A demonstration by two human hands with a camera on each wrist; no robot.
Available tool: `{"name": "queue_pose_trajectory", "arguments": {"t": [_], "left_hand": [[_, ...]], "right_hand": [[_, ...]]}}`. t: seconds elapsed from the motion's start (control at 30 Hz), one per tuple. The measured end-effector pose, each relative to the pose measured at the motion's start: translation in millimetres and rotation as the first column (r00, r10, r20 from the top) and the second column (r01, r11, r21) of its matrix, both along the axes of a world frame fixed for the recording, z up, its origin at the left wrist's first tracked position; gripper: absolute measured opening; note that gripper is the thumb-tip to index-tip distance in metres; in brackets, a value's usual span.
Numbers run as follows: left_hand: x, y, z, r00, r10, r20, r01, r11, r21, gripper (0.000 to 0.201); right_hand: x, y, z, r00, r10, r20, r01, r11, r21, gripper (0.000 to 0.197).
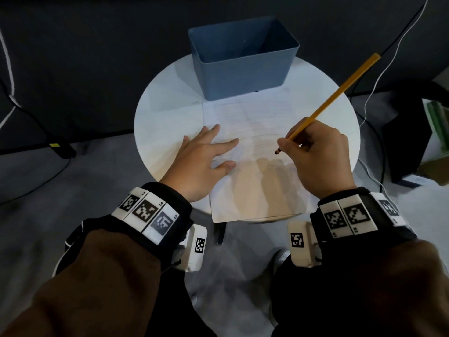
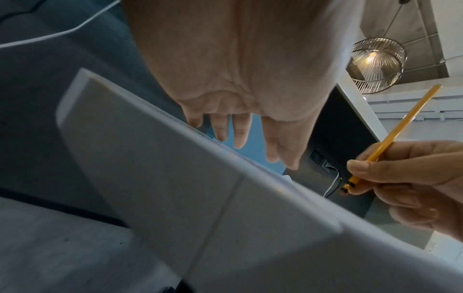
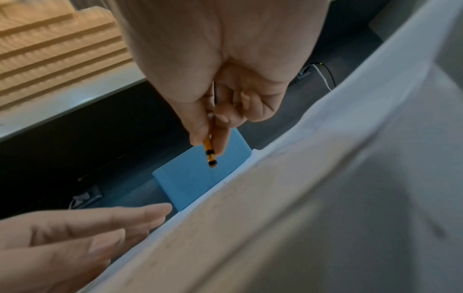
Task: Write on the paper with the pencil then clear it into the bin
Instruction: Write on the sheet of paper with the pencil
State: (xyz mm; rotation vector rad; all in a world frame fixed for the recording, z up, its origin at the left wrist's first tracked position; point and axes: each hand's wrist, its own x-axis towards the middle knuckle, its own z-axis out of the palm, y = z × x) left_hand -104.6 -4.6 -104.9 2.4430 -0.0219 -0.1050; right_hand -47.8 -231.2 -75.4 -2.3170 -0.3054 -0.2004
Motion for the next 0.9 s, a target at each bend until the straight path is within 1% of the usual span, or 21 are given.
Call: {"name": "queue_pose_trajectory", "arguments": {"t": [0.13, 0.23, 0.3, 0.47, 0.57, 0.67, 0.77, 0.83, 0.9], "left_hand": [[-5.1, -2.6, 4.0, 0.997, -0.036, -0.071, 0.04, 0.998, 0.054, 0.048], [-6.8, -3.6, 5.6, 0.992, -0.058, -0.11, 0.071, 0.99, 0.123, 0.048], [-6.3, -3.6, 6.7, 0.99, -0.056, -0.127, 0.074, 0.987, 0.14, 0.047], [-5.4, -2.2, 8.9, 0.987, -0.056, -0.149, 0.076, 0.988, 0.134, 0.044], [-4.7, -1.6, 9.0, 0.987, -0.06, -0.147, 0.079, 0.989, 0.126, 0.043], [-3.7, -1.4, 8.7, 0.987, -0.065, -0.149, 0.084, 0.988, 0.129, 0.043], [-3.2, -1.3, 9.7, 0.984, -0.063, -0.165, 0.086, 0.988, 0.132, 0.042], [-3.2, -1.0, 9.8, 0.984, -0.068, -0.167, 0.091, 0.986, 0.136, 0.042], [-3.5, -1.0, 9.3, 0.983, -0.072, -0.168, 0.095, 0.986, 0.134, 0.042]], "right_hand": [[-1.1, 0.5, 0.0, 0.999, 0.003, -0.032, -0.004, 1.0, -0.022, 0.012], [2.9, 6.1, 2.1, 0.997, 0.042, -0.066, -0.043, 0.999, -0.015, 0.013], [6.2, 8.6, 3.7, 0.995, 0.074, -0.067, -0.077, 0.996, -0.038, 0.013], [9.5, 6.8, -1.1, 0.993, 0.1, -0.068, -0.106, 0.989, -0.1, 0.015], [11.1, 3.3, -1.5, 0.996, 0.072, -0.051, -0.079, 0.987, -0.142, 0.013], [10.3, 2.5, 1.0, 0.998, 0.064, -0.022, -0.066, 0.991, -0.12, 0.012], [5.8, 7.3, 0.4, 0.992, 0.122, -0.025, -0.124, 0.988, -0.088, 0.011], [5.4, 8.3, -1.3, 0.991, 0.135, -0.025, -0.137, 0.983, -0.125, 0.012], [8.5, 4.3, -2.0, 0.996, 0.094, -0.009, -0.094, 0.981, -0.171, 0.013]]}}
